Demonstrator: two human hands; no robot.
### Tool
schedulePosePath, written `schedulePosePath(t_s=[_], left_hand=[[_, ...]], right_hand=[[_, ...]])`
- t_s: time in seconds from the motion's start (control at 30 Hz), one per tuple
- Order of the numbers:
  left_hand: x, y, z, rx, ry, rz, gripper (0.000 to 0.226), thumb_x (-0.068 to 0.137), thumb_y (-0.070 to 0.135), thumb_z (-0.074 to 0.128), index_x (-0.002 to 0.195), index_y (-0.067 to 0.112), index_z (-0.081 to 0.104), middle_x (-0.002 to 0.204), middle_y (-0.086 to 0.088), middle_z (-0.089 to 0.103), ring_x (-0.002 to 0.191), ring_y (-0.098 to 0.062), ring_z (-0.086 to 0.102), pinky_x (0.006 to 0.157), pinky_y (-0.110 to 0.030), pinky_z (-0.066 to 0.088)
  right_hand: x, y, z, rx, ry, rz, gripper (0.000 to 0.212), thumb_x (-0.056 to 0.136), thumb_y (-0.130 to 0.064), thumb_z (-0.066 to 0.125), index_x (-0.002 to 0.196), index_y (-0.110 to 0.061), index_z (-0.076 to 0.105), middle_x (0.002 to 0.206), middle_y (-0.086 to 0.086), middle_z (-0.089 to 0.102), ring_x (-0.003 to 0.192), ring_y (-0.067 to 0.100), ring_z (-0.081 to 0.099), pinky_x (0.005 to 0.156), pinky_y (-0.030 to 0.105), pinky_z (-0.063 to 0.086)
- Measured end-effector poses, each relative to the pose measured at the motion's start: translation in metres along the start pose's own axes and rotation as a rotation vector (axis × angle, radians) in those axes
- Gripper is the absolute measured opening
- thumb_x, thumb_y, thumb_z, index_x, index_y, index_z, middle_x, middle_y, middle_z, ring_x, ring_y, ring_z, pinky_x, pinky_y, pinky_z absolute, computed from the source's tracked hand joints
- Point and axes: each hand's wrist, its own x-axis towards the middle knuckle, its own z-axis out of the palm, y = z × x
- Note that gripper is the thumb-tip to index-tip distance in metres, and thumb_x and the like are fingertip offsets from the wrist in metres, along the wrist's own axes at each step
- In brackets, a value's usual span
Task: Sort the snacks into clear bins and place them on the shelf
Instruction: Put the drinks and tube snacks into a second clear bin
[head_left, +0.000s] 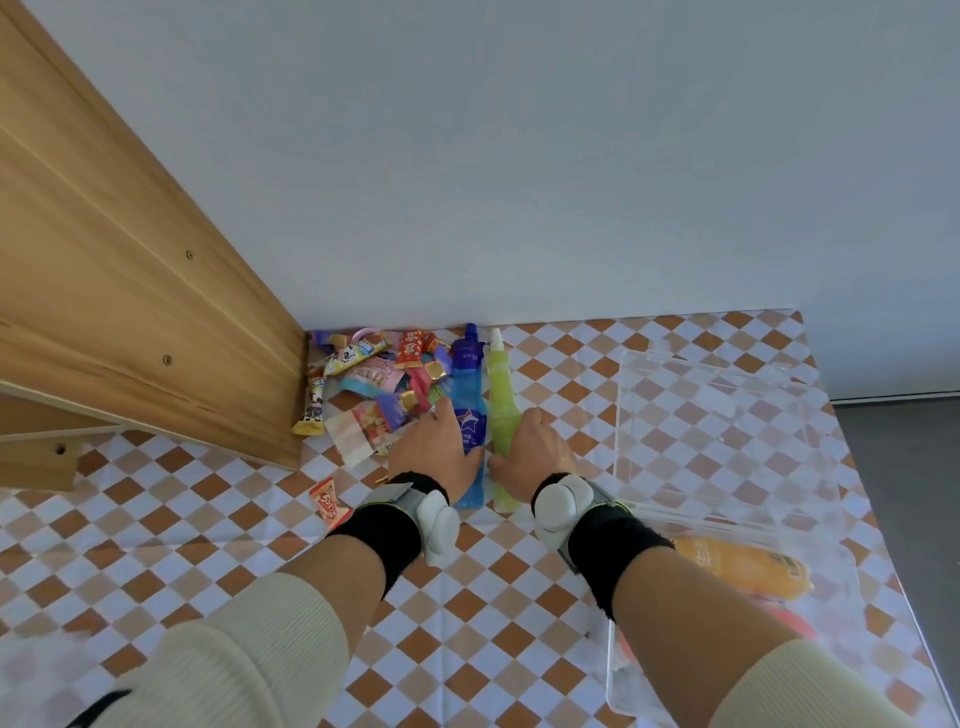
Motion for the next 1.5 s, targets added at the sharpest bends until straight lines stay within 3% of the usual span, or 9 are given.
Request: schedulePosePath(t_s=[0.3, 0.53, 0.63, 0.73, 0.9, 1.03, 1.2, 1.4, 1.5], left_hand=[[-0.015, 0.005, -0.015, -0.067, 0.107, -0.031, 0.057, 0.093, 0.040, 0.052, 0.135, 0.005, 0.037, 0.110, -0.013, 0.066, 0.091, -0.033, 0.066, 0.062, -0.035, 0.043], [-0.061, 0.038, -0.047, -0.082, 0.184, 0.027, 0.059, 0.095, 0.039, 0.052, 0.144, 0.009, 0.035, 0.128, -0.013, 0.057, 0.109, -0.031, 0.058, 0.080, -0.038, 0.050], [-0.083, 0.066, -0.050, -0.004, 0.191, 0.094, 0.054, 0.098, 0.036, 0.049, 0.144, 0.011, 0.036, 0.132, -0.011, 0.055, 0.118, -0.030, 0.051, 0.095, -0.038, 0.044], [-0.100, 0.096, -0.045, 0.081, 0.202, 0.180, 0.047, 0.100, 0.031, 0.045, 0.143, 0.014, 0.037, 0.130, -0.007, 0.055, 0.114, -0.027, 0.052, 0.100, -0.037, 0.036], [-0.130, 0.143, -0.030, 0.279, 0.170, 0.380, 0.047, 0.094, 0.021, 0.049, 0.140, 0.026, 0.041, 0.126, 0.001, 0.055, 0.108, -0.024, 0.050, 0.097, -0.034, 0.030], [-0.156, 0.169, -0.019, 0.314, 0.120, 0.455, 0.044, 0.089, 0.022, 0.056, 0.131, 0.034, 0.049, 0.123, 0.005, 0.055, 0.110, -0.027, 0.042, 0.091, -0.035, 0.042], [-0.178, 0.192, -0.009, 0.380, 0.026, 0.576, 0.046, 0.085, 0.022, 0.064, 0.126, 0.038, 0.052, 0.121, 0.005, 0.051, 0.114, -0.027, 0.039, 0.091, -0.035, 0.039], [-0.197, 0.213, 0.029, 0.356, -0.034, 0.588, 0.038, 0.090, 0.027, 0.059, 0.125, 0.040, 0.055, 0.121, 0.004, 0.051, 0.111, -0.027, 0.039, 0.086, -0.033, 0.038], [-0.199, 0.209, 0.038, 0.328, -0.005, 0.566, 0.042, 0.085, 0.024, 0.065, 0.123, 0.037, 0.055, 0.120, 0.003, 0.050, 0.107, -0.028, 0.039, 0.082, -0.031, 0.040]], right_hand=[[-0.017, 0.013, -0.030, 0.159, 0.093, -0.137, 0.045, 0.081, -0.039, 0.066, 0.109, -0.013, 0.041, 0.087, 0.001, 0.055, 0.070, 0.020, 0.055, 0.050, 0.029, 0.036], [-0.055, 0.053, -0.095, 0.251, 0.209, -0.173, 0.053, 0.083, -0.034, 0.066, 0.123, -0.010, 0.040, 0.097, 0.006, 0.061, 0.078, 0.025, 0.059, 0.061, 0.034, 0.047], [-0.075, 0.087, -0.123, 0.258, 0.246, -0.141, 0.047, 0.083, -0.029, 0.066, 0.118, -0.008, 0.043, 0.098, 0.009, 0.062, 0.078, 0.026, 0.059, 0.061, 0.035, 0.048], [-0.095, 0.124, -0.147, 0.274, 0.276, -0.105, 0.041, 0.084, -0.027, 0.064, 0.114, -0.008, 0.043, 0.092, 0.007, 0.060, 0.078, 0.027, 0.060, 0.063, 0.038, 0.051], [-0.126, 0.196, -0.175, 0.298, 0.337, -0.021, 0.037, 0.084, -0.026, 0.063, 0.110, -0.008, 0.044, 0.088, 0.007, 0.059, 0.078, 0.028, 0.059, 0.059, 0.034, 0.044], [-0.146, 0.244, -0.183, 0.294, 0.352, 0.011, 0.042, 0.084, -0.025, 0.062, 0.118, -0.007, 0.043, 0.096, 0.009, 0.060, 0.084, 0.032, 0.059, 0.066, 0.037, 0.047], [-0.164, 0.275, -0.174, 0.293, 0.336, 0.022, 0.051, 0.083, -0.025, 0.063, 0.127, -0.007, 0.042, 0.099, 0.007, 0.058, 0.086, 0.030, 0.059, 0.070, 0.039, 0.050], [-0.176, 0.292, -0.158, 0.238, 0.265, -0.079, 0.053, 0.083, -0.029, 0.062, 0.132, -0.016, 0.044, 0.100, 0.005, 0.063, 0.083, 0.025, 0.060, 0.062, 0.032, 0.045], [-0.176, 0.292, -0.150, 0.164, 0.176, -0.164, 0.059, 0.086, -0.029, 0.061, 0.140, -0.021, 0.041, 0.111, 0.005, 0.064, 0.090, 0.025, 0.061, 0.072, 0.035, 0.050]])
